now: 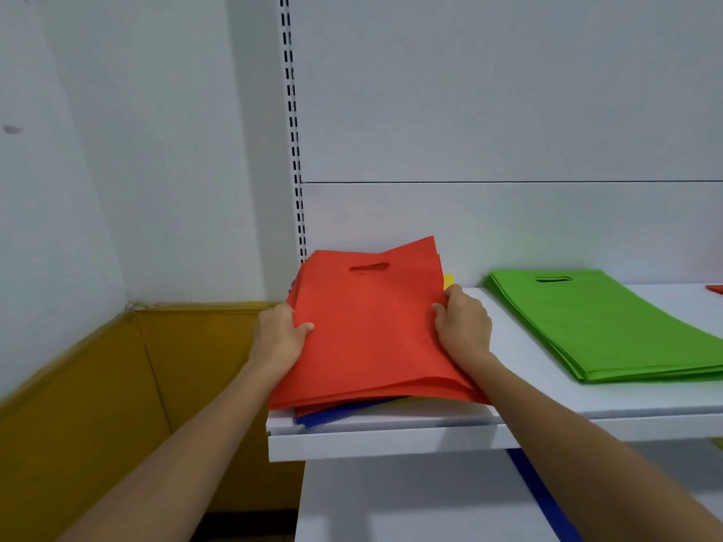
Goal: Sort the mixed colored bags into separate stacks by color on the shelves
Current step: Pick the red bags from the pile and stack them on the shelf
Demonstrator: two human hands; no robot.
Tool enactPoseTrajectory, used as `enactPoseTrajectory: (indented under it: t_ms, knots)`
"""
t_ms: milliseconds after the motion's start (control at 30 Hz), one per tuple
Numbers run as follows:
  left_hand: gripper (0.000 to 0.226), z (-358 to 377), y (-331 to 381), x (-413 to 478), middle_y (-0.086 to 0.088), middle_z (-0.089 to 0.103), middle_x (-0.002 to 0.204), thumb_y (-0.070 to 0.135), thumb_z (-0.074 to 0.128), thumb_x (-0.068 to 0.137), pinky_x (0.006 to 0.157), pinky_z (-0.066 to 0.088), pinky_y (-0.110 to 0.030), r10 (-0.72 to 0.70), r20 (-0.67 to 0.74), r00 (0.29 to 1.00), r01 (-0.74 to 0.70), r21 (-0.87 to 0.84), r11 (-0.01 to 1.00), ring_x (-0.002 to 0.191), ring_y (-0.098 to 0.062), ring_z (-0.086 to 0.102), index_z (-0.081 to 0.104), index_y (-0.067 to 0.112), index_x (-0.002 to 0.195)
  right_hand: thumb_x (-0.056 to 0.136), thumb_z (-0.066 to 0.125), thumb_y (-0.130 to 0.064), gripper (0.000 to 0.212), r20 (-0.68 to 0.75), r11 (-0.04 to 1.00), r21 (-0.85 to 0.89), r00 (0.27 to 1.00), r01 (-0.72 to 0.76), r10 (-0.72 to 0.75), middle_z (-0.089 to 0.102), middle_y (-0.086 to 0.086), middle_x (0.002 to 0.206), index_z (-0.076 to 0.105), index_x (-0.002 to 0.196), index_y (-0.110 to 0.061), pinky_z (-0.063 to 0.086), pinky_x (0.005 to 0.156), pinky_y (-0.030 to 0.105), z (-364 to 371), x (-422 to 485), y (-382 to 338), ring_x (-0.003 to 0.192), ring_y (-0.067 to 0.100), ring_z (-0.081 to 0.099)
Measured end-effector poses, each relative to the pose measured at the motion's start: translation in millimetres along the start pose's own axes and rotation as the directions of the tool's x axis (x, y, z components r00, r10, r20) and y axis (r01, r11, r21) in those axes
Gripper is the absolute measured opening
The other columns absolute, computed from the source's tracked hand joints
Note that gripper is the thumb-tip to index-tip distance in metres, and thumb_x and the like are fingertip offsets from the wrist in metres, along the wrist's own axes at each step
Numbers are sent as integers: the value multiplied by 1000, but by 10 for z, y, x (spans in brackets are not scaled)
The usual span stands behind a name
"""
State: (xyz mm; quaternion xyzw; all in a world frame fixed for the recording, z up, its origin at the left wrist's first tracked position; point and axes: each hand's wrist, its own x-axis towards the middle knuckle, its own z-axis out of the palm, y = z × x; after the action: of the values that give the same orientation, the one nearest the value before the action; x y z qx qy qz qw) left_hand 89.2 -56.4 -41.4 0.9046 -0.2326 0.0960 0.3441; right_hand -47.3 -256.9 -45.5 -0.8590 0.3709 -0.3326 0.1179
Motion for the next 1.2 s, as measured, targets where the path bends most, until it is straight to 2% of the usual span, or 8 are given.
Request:
enactPoseTrajectory:
  t_ms: [133, 333, 500, 667, 800, 933, 1100, 1200]
  knots:
    - [35, 22, 24, 54, -20, 62, 108, 29, 65, 85, 84, 42, -36, -22, 31, 999, 19, 80, 997, 103, -33, 56, 61, -2, 103, 94, 47, -17, 23, -28, 999, -18, 999, 31, -32, 62, 17, 109, 47, 113, -3, 39, 73, 38, 16, 9, -14, 101, 37, 56]
    - [34, -15, 83, 28, -13, 63, 109, 37, 59, 88, 79, 45, -36, -11, 20, 1000, 4, 314, 949, 106, -30, 57, 62, 6, 104, 92, 46, -14, 22, 10, 999, -31, 999, 41, -41, 58, 15, 110, 51, 108, -1, 40, 76, 36, 52, 16, 7, 102, 33, 52]
    - [33, -7, 96, 54, -17, 60, 116, 28, 61, 88, 84, 46, -39, -76, 71, 995, 57, 243, 968, 110, -35, 55, 58, 4, 110, 92, 45, -14, 22, 18, 998, -38, 999, 50, -49, 56, 15, 111, 51, 107, 0, 40, 79, 38, 47, 2, -13, 103, 33, 51]
    - [37, -83, 159, 102, -20, 58, 118, 25, 64, 87, 88, 44, -38, -73, 132, 988, 35, 268, 963, 113, -36, 53, 56, -1, 112, 92, 45, -13, 22, 23, 998, -41, 998, 51, -50, 55, 15, 111, 50, 108, 0, 39, 79, 37, 41, 3, -7, 103, 33, 50]
    - [24, -49, 156, 111, -21, 61, 112, 11, 62, 84, 83, 45, -36, -64, 115, 991, 44, 171, 984, 108, -36, 55, 60, -3, 103, 92, 45, -12, 21, 30, 997, -48, 998, 58, -56, 55, 16, 110, 51, 108, 0, 39, 78, 37, 53, 7, -13, 102, 33, 51]
    - [30, -43, 169, 54, -16, 58, 119, 17, 59, 87, 85, 45, -38, -105, 87, 991, 85, 206, 975, 113, -35, 54, 55, 4, 113, 91, 45, -12, 19, 18, 996, -54, 998, 67, -66, 55, 16, 108, 50, 105, 1, 38, 76, 37, 53, 1, -15, 101, 33, 51]
    - [39, -97, 174, 92, -19, 57, 122, 25, 64, 87, 89, 44, -38, -85, 149, 985, 40, 283, 958, 116, -36, 52, 54, 0, 115, 91, 45, -12, 19, 22, 996, -50, 997, 69, -68, 55, 16, 107, 50, 104, 0, 39, 76, 37, 54, 5, -11, 100, 33, 51]
    - [37, -89, 171, 64, -18, 57, 121, 26, 63, 88, 88, 45, -38, -59, 117, 991, 19, 317, 948, 114, -34, 53, 54, 2, 115, 92, 45, -13, 19, 26, 996, -51, 997, 71, -70, 55, 16, 108, 50, 105, 1, 39, 76, 37, 58, 4, -16, 100, 33, 51]
